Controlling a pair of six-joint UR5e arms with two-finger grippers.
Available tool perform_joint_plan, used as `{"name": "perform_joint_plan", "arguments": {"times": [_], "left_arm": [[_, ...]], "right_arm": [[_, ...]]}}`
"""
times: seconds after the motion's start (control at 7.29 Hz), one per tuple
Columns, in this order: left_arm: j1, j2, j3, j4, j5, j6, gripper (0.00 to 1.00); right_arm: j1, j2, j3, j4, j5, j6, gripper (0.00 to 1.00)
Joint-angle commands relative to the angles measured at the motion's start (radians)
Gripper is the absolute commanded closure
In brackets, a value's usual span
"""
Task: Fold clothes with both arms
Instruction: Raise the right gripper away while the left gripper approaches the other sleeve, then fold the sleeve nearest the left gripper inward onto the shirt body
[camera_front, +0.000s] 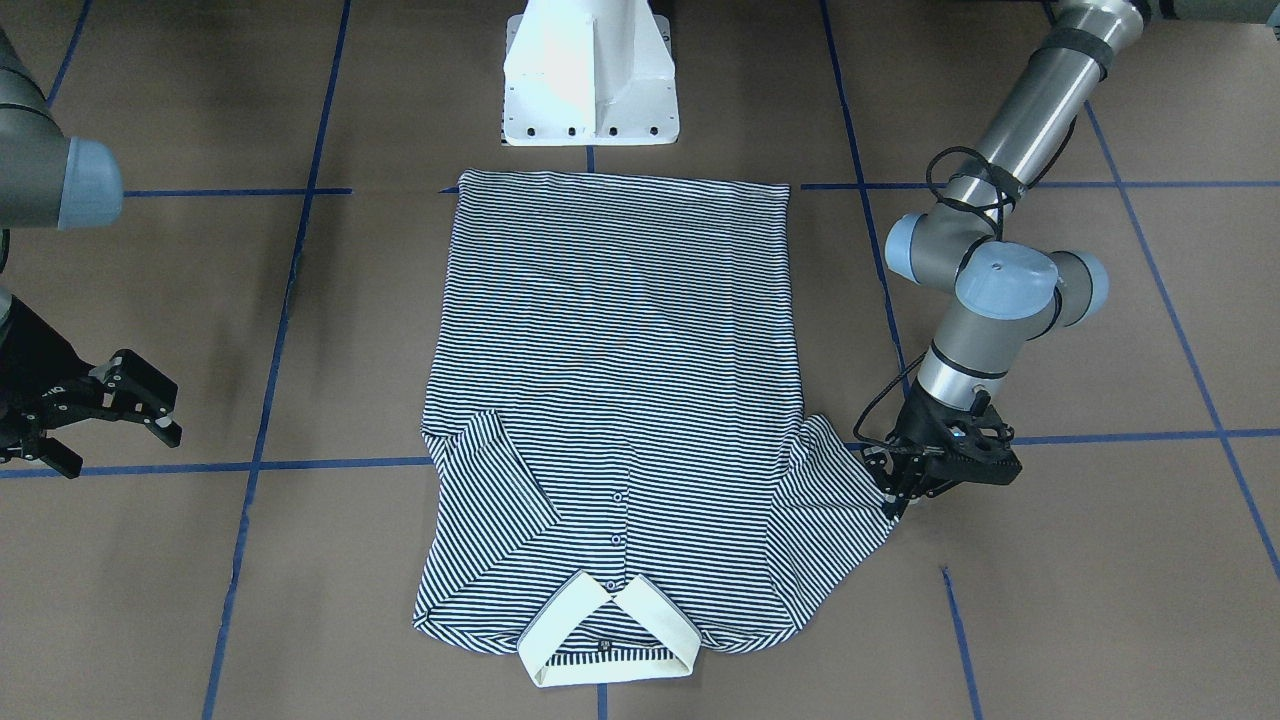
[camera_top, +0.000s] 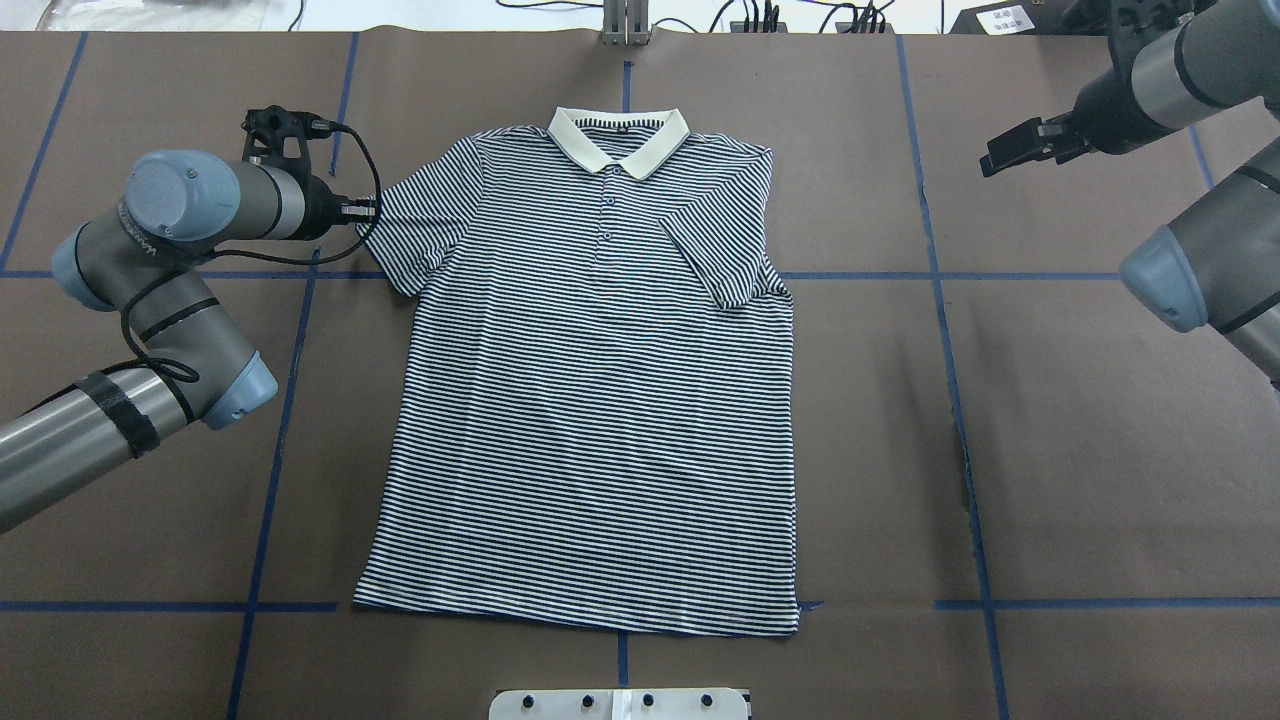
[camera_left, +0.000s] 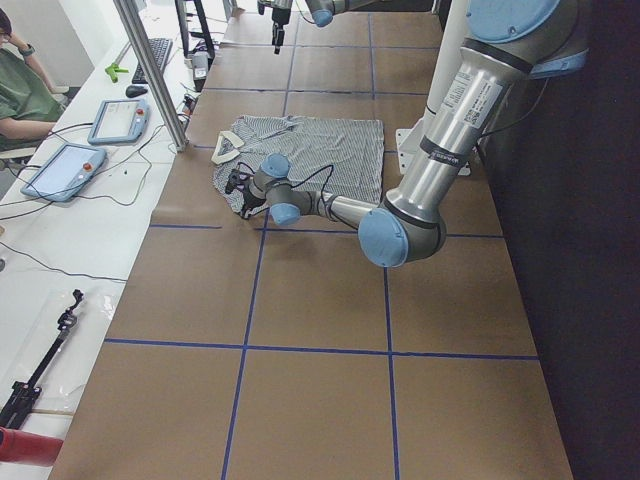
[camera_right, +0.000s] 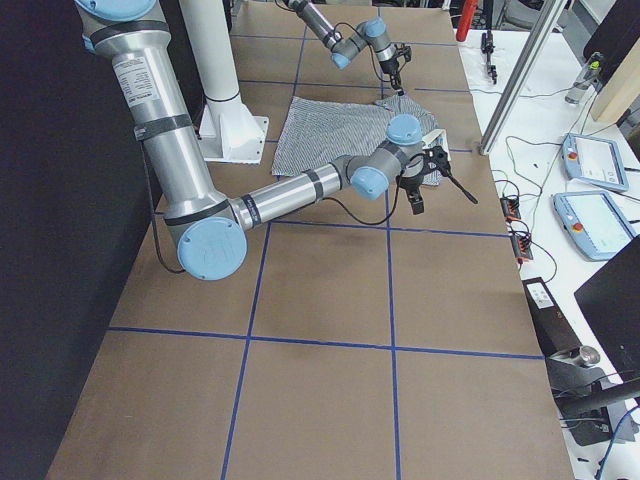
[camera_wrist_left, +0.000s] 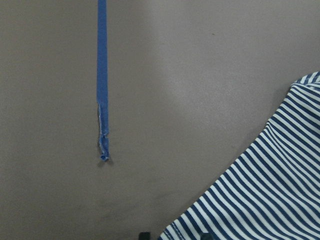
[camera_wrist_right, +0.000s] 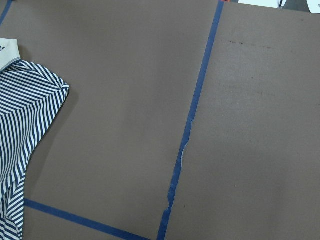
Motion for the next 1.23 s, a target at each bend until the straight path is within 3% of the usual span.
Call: {"name": "perform_joint_plan", "arguments": {"times": [0.0,0.27,0.41,0.55,0.82,0.96,1.1], "left_arm": [[0.001,-0.043,-0.013,0.03,-0.002,-0.012,1.0],[0.018,-0.144,-0.117,0.303,-0.002,-0.142,1.0],[0.064,-0.211,-0.116,0.413,0.024,-0.207,1.0],[0.114,-0.274,-0.108,0.485,0.065,-0.26,1.0],[0.13,-0.325,-0.029,0.492,0.072,-0.29,1.0],[0.13,-0.327,-0.015,0.486,0.088,-0.275,0.69],[0.129,-0.317,-0.027,0.484,0.085,-0.159,0.01]], "right_arm": [[0.0,-0.001,0.0,0.0,0.0,0.0,0.0],[0.0,-0.001,0.0,-0.001,0.0,0.0,0.0],[0.0,-0.001,0.0,0.0,0.0,0.0,0.0],[0.0,-0.001,0.0,-0.001,0.0,0.0,0.0],[-0.002,0.0,-0.002,-0.001,0.0,0.0,0.0],[-0.002,0.0,-0.002,-0.001,0.0,0.002,0.0],[-0.002,0.002,0.0,-0.001,0.0,0.005,0.0]]}}
